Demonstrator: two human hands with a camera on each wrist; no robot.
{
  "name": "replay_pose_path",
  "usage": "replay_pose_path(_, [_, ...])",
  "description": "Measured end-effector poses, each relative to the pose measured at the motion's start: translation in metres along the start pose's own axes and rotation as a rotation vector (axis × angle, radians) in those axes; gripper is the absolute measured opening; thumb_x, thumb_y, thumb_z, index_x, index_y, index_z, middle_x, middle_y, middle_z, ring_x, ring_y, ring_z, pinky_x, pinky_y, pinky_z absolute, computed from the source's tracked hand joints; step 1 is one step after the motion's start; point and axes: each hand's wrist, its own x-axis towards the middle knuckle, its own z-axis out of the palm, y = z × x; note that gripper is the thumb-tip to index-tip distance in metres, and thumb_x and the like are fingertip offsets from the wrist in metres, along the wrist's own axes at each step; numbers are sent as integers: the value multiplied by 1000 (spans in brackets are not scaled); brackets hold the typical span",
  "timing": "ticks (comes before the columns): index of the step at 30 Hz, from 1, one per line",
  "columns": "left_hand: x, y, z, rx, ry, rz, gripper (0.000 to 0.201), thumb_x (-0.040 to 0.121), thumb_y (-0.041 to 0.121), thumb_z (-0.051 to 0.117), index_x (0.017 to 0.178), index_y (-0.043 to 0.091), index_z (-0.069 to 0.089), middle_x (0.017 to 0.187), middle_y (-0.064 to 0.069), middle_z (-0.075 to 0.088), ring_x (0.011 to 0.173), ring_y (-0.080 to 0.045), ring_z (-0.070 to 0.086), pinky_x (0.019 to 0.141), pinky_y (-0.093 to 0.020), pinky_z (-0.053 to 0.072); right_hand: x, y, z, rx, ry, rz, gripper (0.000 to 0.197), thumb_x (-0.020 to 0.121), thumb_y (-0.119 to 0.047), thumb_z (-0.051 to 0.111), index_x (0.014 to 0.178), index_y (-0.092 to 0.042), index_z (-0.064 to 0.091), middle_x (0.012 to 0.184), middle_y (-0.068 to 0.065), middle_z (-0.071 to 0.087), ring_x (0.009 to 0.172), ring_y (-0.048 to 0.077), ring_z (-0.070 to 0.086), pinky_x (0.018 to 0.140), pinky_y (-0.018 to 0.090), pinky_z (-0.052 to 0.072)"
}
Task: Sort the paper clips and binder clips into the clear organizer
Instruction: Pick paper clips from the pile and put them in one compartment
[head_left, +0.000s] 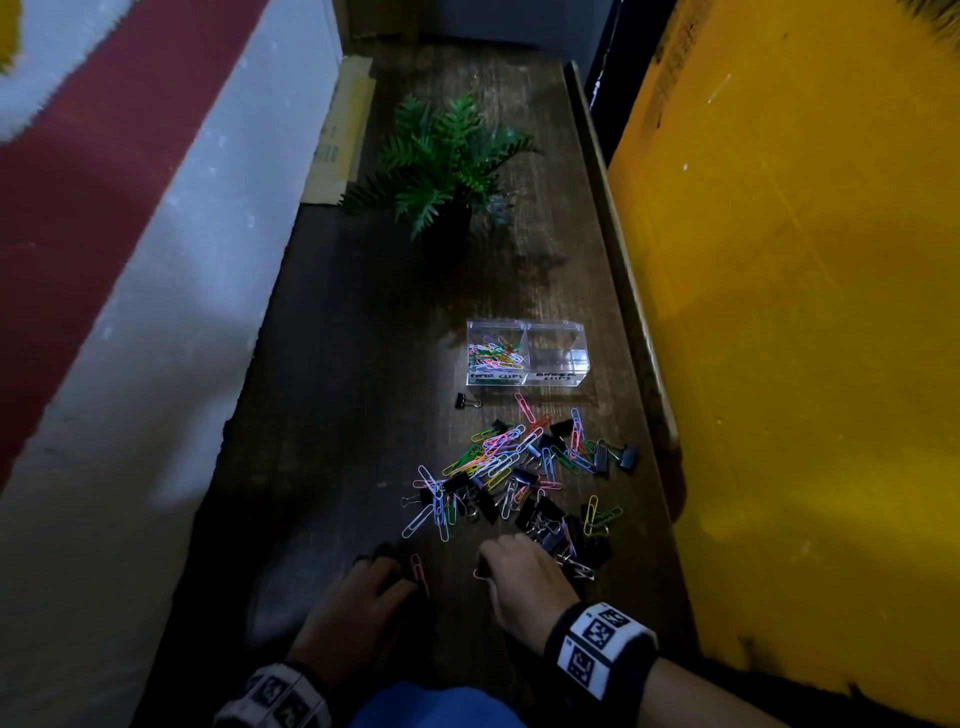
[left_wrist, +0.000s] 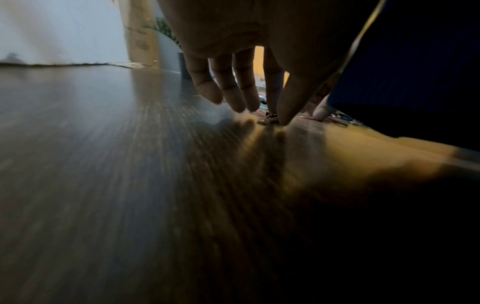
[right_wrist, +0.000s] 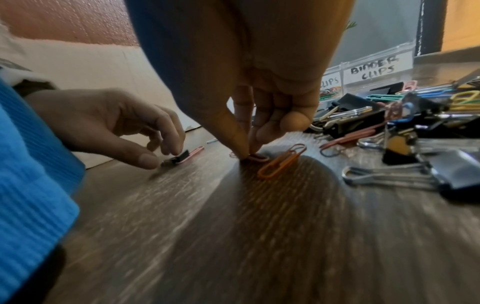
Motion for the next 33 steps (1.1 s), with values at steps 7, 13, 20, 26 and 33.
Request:
replay_pose_path(7, [14, 12, -5, -115, 8, -239, 32, 73, 54, 44, 97, 33, 46, 95, 6, 59, 72, -11, 63, 53, -24, 52, 1, 1, 3, -34, -26, -11, 22, 86, -5, 53, 107, -10, 54, 109, 7, 54, 100, 23, 46, 93, 33, 40])
replay_pose_path(13, [32, 19, -7, -172, 3, -341, 36, 79, 43, 40, 109, 28, 53, 113, 2, 55, 97, -20, 56, 75, -33, 50, -13, 4, -23, 157, 169, 71, 7, 93, -26, 51, 98, -22, 54, 98, -8, 51, 91, 10, 44, 82, 22, 38])
replay_pose_path(20, [31, 9, -13, -341, 25, -302, 33, 74, 12, 59, 100, 31, 52, 102, -1, 59, 87, -21, 58, 74, -26, 44, -42, 30, -32, 241, 132, 271, 20, 95, -31, 51, 114, -34, 52, 91, -16, 55, 82, -1, 50, 67, 11, 34])
replay_pose_path(26, [22, -8, -22, -385, 128, -331, 47, 69, 3, 70, 96, 35, 50, 97, 6, 56, 82, -15, 58, 72, -23, 42, -49, 26, -18, 223, 32, 221, 34, 95, -29, 50, 129, -31, 49, 113, -14, 59, 98, -1, 54, 76, 5, 34])
replay_pose_path(33, [18, -8, -24, -142, 1, -340, 20, 77, 40, 54, 86, 28, 66, 91, 4, 58, 78, -16, 61, 64, -27, 51, -38, 15, -12, 51, -53, 50, 27, 98, -19, 42, 120, -20, 57, 113, -1, 59, 105, 14, 52, 92, 27, 43])
